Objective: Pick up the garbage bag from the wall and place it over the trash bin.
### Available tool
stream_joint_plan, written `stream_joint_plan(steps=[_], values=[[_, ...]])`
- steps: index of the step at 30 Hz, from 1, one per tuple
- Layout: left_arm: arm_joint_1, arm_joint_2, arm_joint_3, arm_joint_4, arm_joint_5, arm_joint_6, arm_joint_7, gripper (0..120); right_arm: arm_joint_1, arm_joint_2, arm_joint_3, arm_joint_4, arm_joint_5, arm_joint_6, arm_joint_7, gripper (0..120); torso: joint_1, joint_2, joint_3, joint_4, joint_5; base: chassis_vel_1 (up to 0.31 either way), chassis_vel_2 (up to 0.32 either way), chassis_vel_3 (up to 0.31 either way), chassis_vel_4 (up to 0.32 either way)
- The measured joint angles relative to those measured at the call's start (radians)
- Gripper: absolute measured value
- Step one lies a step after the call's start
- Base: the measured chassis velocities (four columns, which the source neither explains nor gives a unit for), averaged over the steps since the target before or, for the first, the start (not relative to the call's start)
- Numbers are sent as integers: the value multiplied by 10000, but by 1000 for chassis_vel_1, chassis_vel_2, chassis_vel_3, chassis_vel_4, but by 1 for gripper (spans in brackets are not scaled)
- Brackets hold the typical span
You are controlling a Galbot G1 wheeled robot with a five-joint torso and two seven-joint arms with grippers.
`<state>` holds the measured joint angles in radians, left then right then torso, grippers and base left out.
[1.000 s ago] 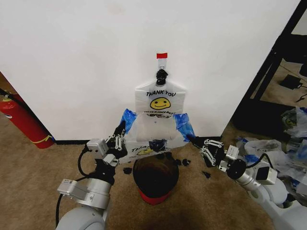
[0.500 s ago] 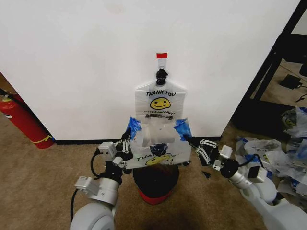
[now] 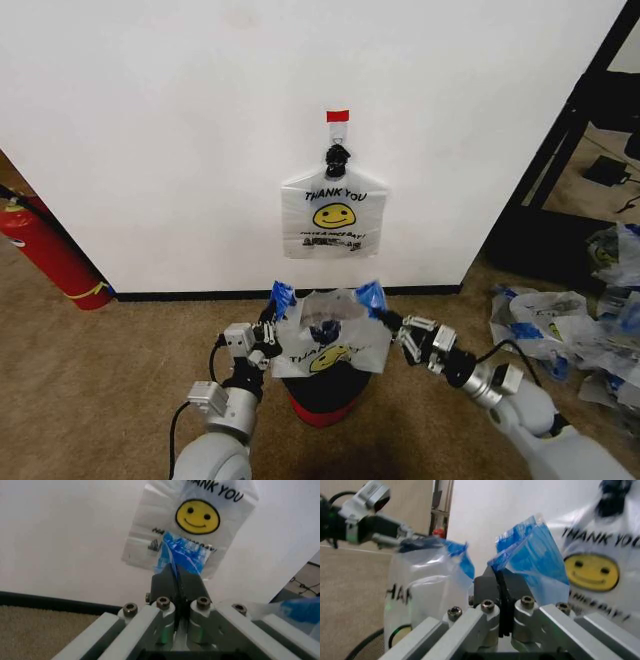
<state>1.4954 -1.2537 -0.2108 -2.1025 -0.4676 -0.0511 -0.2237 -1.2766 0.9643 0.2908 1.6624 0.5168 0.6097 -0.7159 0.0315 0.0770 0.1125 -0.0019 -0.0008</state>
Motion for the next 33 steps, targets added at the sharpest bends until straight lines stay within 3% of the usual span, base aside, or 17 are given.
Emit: stream_joint_plan(steps=[9, 15, 20, 27, 33], values=[[-53, -45, -12, 593, -177, -468, 283, 0, 288, 396, -420, -758, -651, 467, -55, 0, 0, 0, 0, 6, -2, 0, 0, 0, 0], [49, 36, 0, 1241, 172, -1004, 607, 0, 952, 203, -561, -1155, -671, 410, -1591, 0, 0, 0, 0, 7, -2, 0, 0, 0, 0], [-343, -1, -58, 1648, 376, -1410, 814, 0, 1594, 137, -597, -1579, -327, 341, -1645, 0, 0, 0, 0, 6, -2, 0, 0, 0, 0], [-147, 428, 14, 1864, 837, -2358, 1910, 0, 1676, -17, -1092, -1838, 262, 449, -1196, 0, 0, 0, 0, 6, 4, 0, 0, 0, 0], [-48, 963, -44, 1922, 886, -2997, 2867, 0, 1693, -715, -1695, -1445, 1144, -54, -2113, 0, 0, 0, 0, 6, -3, 0, 0, 0, 0]])
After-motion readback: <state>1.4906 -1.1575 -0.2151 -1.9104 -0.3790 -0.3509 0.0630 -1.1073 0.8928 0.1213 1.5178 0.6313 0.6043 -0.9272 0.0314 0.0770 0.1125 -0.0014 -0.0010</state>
